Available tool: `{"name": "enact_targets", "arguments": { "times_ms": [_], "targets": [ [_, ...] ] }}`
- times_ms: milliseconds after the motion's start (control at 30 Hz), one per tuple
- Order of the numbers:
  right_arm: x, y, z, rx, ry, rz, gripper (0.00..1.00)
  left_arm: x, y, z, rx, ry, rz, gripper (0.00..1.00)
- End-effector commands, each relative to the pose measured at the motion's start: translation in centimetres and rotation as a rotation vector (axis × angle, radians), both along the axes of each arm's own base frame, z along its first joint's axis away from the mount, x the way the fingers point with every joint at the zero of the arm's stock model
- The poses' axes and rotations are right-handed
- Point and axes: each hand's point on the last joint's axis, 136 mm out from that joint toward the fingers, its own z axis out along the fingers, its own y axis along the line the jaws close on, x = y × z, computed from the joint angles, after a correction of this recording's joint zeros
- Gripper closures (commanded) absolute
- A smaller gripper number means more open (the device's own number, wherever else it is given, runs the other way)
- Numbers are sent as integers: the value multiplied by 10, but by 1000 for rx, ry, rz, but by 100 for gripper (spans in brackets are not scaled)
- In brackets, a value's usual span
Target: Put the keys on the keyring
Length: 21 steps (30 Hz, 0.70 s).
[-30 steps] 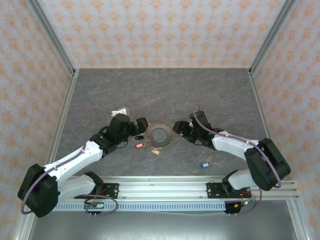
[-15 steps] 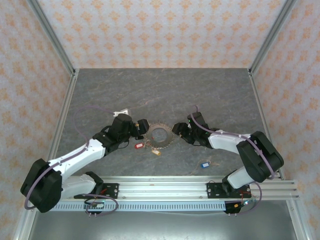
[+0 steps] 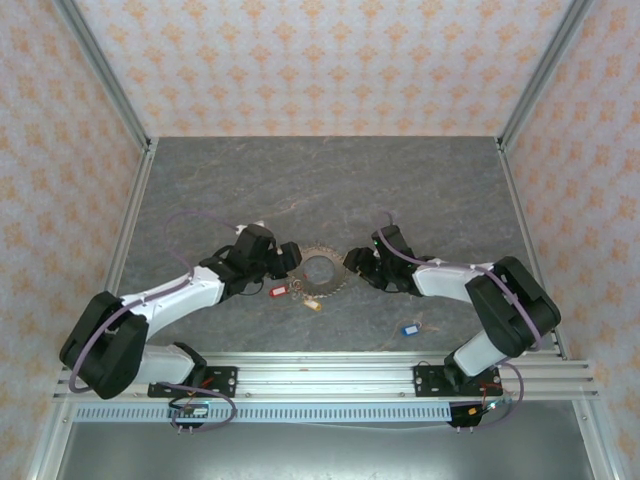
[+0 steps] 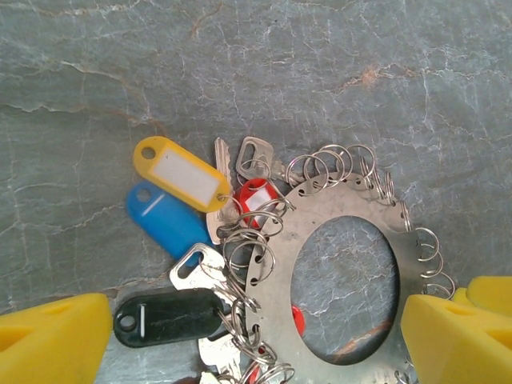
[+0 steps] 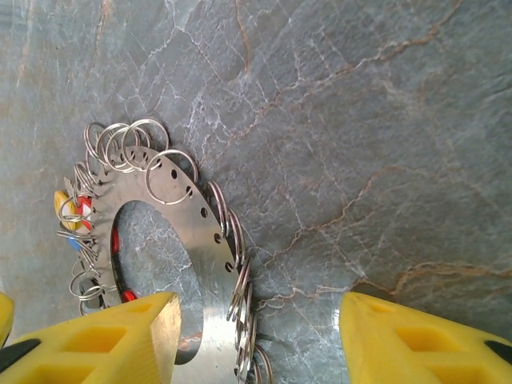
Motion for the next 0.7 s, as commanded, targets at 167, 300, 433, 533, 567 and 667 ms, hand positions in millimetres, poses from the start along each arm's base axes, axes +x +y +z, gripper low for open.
{"name": "enact_targets", "arguments": {
  "times_ms": [167, 300, 433, 533, 567, 667],
  "targets": [
    [5, 9, 10, 24, -34, 7, 48, 10, -14, 2, -66, 1, -21, 12],
    [3, 14, 14, 46, -35, 23, 49, 10, -17, -2, -69, 8, -35, 21],
    [4, 14, 11, 45, -27, 20, 53, 11, -22, -7, -66, 28, -59, 27],
    [4, 19, 11, 64, -21, 38, 56, 11, -25, -10, -67, 33, -77, 29],
    [4, 21, 11, 65, -20, 43, 56, 11, -28, -11, -73, 33, -93, 30],
    [3, 23, 7, 56, -9, 48, 56, 11, -33, -15, -77, 46, -114, 38]
  ]
}}
